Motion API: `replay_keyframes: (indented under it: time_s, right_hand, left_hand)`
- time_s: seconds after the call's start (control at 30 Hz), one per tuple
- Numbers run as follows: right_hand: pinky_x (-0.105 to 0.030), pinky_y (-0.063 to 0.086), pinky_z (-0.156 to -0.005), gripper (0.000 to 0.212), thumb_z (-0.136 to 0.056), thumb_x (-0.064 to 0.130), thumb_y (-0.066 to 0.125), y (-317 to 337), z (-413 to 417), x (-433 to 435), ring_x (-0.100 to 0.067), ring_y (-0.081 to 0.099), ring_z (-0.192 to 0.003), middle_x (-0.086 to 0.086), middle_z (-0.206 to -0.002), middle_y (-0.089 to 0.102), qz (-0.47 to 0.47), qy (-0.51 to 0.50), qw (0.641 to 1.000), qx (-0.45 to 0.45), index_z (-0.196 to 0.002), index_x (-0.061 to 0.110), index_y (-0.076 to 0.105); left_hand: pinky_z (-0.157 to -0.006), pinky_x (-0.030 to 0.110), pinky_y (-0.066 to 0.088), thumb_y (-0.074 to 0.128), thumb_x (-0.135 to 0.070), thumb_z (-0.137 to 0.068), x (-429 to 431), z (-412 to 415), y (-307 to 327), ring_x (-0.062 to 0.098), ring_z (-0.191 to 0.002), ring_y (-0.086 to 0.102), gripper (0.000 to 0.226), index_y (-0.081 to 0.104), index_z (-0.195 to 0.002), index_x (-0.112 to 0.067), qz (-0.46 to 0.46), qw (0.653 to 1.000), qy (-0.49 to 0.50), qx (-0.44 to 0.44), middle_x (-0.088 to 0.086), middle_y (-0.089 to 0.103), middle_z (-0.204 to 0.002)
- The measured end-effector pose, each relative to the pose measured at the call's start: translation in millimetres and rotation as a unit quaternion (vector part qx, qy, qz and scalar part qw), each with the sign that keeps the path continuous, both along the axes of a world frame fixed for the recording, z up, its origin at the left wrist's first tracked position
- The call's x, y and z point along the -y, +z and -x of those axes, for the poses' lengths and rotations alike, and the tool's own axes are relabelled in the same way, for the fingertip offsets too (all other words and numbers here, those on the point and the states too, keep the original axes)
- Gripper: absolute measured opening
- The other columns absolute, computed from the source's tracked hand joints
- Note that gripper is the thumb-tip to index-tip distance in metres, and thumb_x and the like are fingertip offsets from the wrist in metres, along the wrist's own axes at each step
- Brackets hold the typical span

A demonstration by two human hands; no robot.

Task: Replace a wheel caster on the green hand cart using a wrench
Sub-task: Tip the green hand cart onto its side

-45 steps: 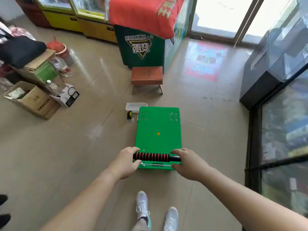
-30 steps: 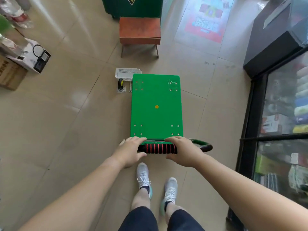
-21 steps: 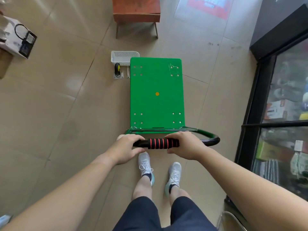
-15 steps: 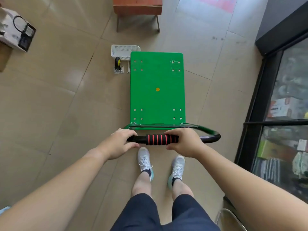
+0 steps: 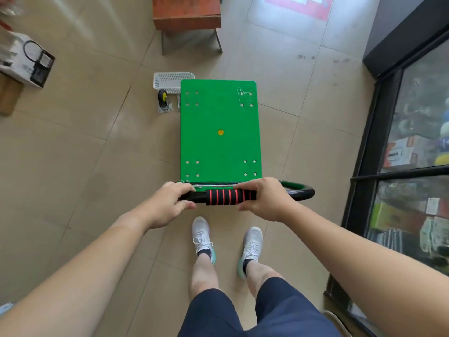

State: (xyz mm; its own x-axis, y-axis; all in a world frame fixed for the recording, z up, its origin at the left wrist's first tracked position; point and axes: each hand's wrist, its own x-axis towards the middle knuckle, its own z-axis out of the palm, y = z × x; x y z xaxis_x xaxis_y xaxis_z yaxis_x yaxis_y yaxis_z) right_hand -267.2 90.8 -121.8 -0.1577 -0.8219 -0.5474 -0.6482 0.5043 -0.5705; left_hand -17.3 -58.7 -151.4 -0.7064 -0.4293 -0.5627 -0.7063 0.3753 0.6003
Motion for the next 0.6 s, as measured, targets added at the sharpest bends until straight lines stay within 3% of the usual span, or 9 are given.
replay_keyframes:
  time_s: [0.1, 0.2, 0.3, 0.37, 0.43, 0.53, 0.6]
  right_hand:
    - [-0.024, 0.048, -0.09, 0.048, -0.078, 0.037, 0.082, 7.2, 17.8, -16.7, -0.008, 0.064, -0.097, 0.008, -0.106, 0.074, 0.004, 0.008, 1.0, -0.006, -0.124, 0.031, 0.07]
    - [-0.031, 0.042, -0.097, 0.051, -0.083, 0.042, 0.075, 16.1, 14.0, -19.3, -0.02, 0.063, -0.108, 0.006, -0.113, 0.072, 0.005, 0.059, 0.997, -0.045, -0.132, 0.032, 0.063]
    - [-0.037, 0.042, -0.102, 0.068, -0.078, 0.059, 0.074, 20.7, -8.9, -5.9, -0.021, 0.06, -0.117, 0.007, -0.124, 0.068, 0.007, 0.107, 0.992, -0.062, -0.14, 0.037, 0.053]
    - [-0.034, 0.049, -0.086, 0.063, -0.074, 0.06, 0.077, 17.4, -18.0, 3.4, -0.021, 0.063, -0.108, 0.008, -0.113, 0.07, -0.007, 0.106, 0.993, -0.052, -0.131, 0.04, 0.059]
    - [-0.028, 0.044, -0.07, 0.048, -0.073, 0.055, 0.078, 10.7, -20.1, 4.5, -0.018, 0.065, -0.094, 0.012, -0.093, 0.068, -0.011, 0.091, 0.994, -0.059, -0.117, 0.042, 0.067]
    - [-0.024, 0.04, -0.063, 0.038, -0.071, 0.05, 0.071, 1.2, -19.9, -10.0, -0.016, 0.065, -0.082, 0.011, -0.073, 0.061, 0.009, 0.048, 0.994, -0.095, -0.109, 0.048, 0.071]
    - [-0.024, 0.045, -0.065, 0.039, -0.069, 0.047, 0.072, -3.3, -16.6, -19.5, -0.016, 0.064, -0.079, 0.01, -0.072, 0.064, 0.019, 0.033, 0.994, -0.107, -0.107, 0.049, 0.072]
  left_hand:
    - [-0.09, 0.032, 0.036, 0.068, -0.025, -0.097, -18.2, 15.3, 5.2, 0.013, -0.106, 0.042, 0.018, 0.065, -0.115, -0.028, -0.009, 1.0, 0.017, -0.011, -0.004, 0.062, -0.103]
    - [-0.096, 0.036, 0.04, 0.068, -0.033, -0.095, -27.1, 29.4, 11.2, 0.02, -0.106, 0.048, 0.019, 0.066, -0.114, -0.037, 0.005, 1.0, 0.024, -0.005, -0.002, 0.06, -0.101]
    - [-0.098, 0.032, 0.028, 0.066, -0.032, -0.099, -39.3, 43.8, 16.5, 0.018, -0.105, 0.042, 0.019, 0.065, -0.118, -0.037, 0.029, 1.0, 0.01, 0.002, -0.011, 0.057, -0.096]
    - [-0.104, 0.036, 0.026, 0.063, -0.042, -0.097, -45.6, 44.9, 14.4, 0.02, -0.108, 0.041, 0.021, 0.064, -0.118, -0.044, 0.015, 1.0, 0.021, 0.003, -0.012, 0.059, -0.098]
    - [-0.109, 0.041, 0.026, 0.062, -0.046, -0.094, -50.4, 41.4, 7.9, 0.023, -0.114, 0.045, 0.023, 0.064, -0.117, -0.045, 0.012, 1.0, 0.02, -0.001, -0.01, 0.064, -0.104]
    - [-0.111, 0.035, 0.026, 0.072, -0.033, -0.093, -63.8, 36.1, -2.4, 0.005, -0.107, 0.048, 0.027, 0.067, -0.12, -0.036, 0.01, 0.998, 0.04, -0.043, -0.014, 0.065, -0.108]
    - [-0.107, 0.026, 0.036, 0.077, -0.041, -0.083, -65.6, 28.4, -11.1, -0.003, -0.11, 0.052, 0.034, 0.068, -0.115, -0.043, -0.038, 0.989, 0.093, -0.108, -0.023, 0.065, -0.11]
